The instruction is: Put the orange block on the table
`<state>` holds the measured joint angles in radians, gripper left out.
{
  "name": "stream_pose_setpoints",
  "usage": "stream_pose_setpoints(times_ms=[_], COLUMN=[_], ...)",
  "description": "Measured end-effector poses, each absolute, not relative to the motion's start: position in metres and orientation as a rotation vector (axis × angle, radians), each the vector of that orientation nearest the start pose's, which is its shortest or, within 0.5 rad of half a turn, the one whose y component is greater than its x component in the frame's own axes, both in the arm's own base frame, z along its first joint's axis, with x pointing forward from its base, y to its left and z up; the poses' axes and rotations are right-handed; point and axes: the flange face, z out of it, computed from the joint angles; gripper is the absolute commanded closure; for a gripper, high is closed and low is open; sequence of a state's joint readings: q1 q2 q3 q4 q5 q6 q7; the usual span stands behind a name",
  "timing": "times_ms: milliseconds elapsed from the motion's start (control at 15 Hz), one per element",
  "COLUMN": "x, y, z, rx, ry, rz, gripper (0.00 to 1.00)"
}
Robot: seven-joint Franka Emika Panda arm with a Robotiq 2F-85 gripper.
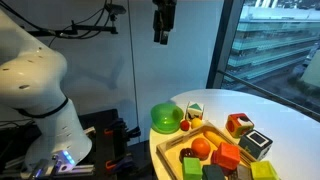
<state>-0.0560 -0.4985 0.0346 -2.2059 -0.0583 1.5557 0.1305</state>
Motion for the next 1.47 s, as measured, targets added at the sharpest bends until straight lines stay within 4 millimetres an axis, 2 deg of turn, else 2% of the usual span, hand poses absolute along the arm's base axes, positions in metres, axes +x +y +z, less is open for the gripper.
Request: stream_pose_setpoints(times_ms=[1000, 1200, 1467], x=[0.385, 0.388, 0.400], y=[-0.015, -0.027, -0.055], z=[0.561, 0.563, 0.558], rx=[-3.203, -3.188, -3.161], ry=[0.254, 0.290, 0.382], rz=[0.231, 0.186, 0.115], gripper=[0.00, 0.00, 0.00])
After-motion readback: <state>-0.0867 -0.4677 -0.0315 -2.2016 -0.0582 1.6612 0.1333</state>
